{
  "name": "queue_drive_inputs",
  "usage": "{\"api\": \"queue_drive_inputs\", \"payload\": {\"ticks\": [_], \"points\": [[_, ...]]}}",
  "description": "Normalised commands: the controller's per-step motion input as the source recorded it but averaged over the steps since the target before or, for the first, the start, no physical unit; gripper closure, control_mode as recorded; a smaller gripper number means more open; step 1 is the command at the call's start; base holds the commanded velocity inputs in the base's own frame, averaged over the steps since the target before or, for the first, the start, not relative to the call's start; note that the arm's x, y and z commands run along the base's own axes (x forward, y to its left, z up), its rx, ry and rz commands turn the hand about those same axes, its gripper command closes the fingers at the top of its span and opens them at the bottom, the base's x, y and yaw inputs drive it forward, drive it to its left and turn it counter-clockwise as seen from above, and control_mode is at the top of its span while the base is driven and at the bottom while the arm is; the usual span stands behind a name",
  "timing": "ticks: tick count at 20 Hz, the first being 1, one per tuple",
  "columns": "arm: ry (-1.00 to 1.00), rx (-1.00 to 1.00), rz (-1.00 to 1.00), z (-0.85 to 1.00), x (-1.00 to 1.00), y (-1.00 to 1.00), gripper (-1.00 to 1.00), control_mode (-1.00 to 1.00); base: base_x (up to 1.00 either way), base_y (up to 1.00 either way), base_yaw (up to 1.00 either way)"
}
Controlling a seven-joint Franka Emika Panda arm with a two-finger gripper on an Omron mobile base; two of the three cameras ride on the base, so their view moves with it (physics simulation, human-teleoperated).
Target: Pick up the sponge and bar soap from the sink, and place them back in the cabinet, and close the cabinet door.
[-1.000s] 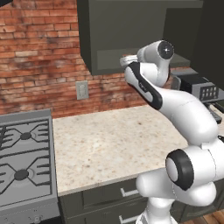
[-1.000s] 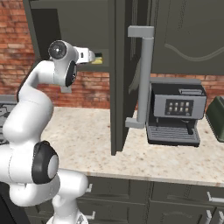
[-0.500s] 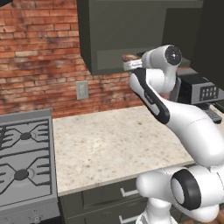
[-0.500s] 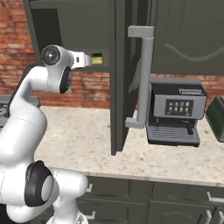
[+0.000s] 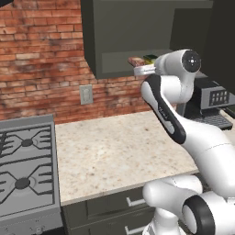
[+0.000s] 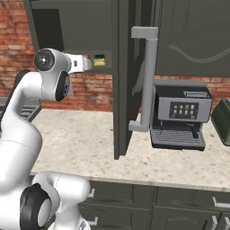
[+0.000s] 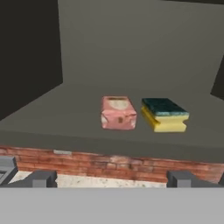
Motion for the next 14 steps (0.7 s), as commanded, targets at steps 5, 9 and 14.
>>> {"api": "queue_drive_inputs", "payload": {"ticks": [5,9,14], "points": [[0.0,0.0,-0.02,0.21,-0.3,-0.03,-1.0,-1.0,0.0,0.0,0.0],[0.0,0.0,0.0,0.2,-0.34,-0.14,-1.0,-1.0,0.0,0.0,0.0],[0.0,0.0,0.0,0.19,-0.3,-0.07,-1.0,-1.0,0.0,0.0,0.0]]}}
